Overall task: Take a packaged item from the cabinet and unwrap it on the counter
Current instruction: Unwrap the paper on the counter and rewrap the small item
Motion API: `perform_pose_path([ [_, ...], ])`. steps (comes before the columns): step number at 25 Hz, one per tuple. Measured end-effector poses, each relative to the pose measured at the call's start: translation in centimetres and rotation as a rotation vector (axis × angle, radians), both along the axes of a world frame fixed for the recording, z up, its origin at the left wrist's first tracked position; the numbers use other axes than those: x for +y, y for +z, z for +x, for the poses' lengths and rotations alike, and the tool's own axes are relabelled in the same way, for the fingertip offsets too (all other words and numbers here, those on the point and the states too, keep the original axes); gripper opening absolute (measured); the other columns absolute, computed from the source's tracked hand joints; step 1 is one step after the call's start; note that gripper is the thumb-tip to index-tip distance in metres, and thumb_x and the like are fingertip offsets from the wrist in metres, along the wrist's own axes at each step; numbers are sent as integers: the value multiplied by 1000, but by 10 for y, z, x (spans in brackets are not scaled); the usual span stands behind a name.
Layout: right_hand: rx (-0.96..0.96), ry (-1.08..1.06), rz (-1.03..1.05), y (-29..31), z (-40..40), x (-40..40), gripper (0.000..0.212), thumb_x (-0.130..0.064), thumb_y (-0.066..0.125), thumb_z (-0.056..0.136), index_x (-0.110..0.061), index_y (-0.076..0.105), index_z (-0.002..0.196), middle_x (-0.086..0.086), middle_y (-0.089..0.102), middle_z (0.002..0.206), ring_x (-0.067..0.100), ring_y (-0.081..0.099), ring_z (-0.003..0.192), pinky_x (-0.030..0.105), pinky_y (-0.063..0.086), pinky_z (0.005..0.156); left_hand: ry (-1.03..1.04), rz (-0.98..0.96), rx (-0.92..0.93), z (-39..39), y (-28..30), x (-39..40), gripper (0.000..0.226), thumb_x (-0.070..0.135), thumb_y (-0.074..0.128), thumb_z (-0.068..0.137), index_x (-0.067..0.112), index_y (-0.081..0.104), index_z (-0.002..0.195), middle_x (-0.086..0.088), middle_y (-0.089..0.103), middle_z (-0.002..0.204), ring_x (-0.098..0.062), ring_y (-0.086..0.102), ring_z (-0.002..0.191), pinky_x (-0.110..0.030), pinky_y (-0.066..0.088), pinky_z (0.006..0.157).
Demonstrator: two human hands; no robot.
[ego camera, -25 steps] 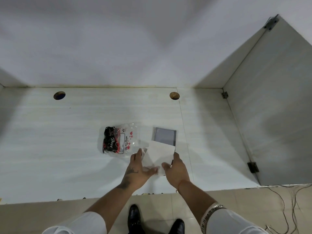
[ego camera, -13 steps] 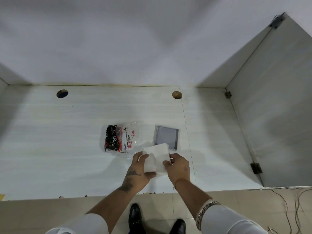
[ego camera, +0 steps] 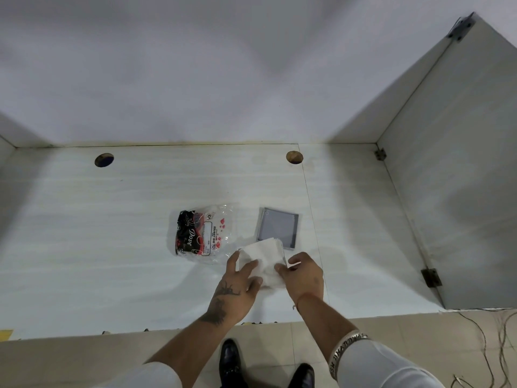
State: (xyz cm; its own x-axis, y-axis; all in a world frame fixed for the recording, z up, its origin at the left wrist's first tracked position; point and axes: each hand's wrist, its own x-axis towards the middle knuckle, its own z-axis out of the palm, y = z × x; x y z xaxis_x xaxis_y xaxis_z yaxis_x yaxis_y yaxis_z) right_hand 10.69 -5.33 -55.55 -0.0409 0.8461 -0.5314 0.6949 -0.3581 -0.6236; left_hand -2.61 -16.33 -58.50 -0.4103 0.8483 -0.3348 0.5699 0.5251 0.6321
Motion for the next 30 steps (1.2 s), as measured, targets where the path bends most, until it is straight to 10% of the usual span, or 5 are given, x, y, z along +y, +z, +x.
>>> perform_pose_path([
  [6, 8, 124, 100, -1, 2, -6, 17, -24, 61, 87, -18, 73, 78, -1, 71, 71, 23, 64, 68, 27, 52, 60, -95, -61, 153, 8, -8, 3, 51, 42, 41, 97, 37, 47, 148, -3, 28, 165, -30, 40, 144, -37, 47, 109],
  [11, 4, 76, 46, -12, 8, -10, 25, -8, 63, 89, -21, 84, 91, 1, 80, 83, 24, 72, 79, 21, 53, 60, -281, -41, 426, 7, 6, 19, 40, 37, 55, 87, 31, 66, 125, 5, 64, 130, -25, 55, 125, -41, 49, 94],
  [18, -112, 72, 53, -18, -5, -6, 15, -8, 66, 82, -22, 71, 83, 0, 75, 88, 25, 68, 80, 31, 58, 72, -512, -215, 428, 6, 6, 42, 82, 1, 61, 83, 30, 32, 154, -6, 26, 159, -30, 45, 129, -49, 52, 101],
  [30, -259, 218, 84, -16, -14, 25, 25, -51, 59, 90, -31, 74, 91, -7, 75, 90, 25, 73, 84, 32, 61, 73, -612, -371, 513, 15, 7, 58, 93, 8, 63, 89, 25, 8, 162, -5, 11, 167, -40, 36, 140, -68, 30, 114],
])
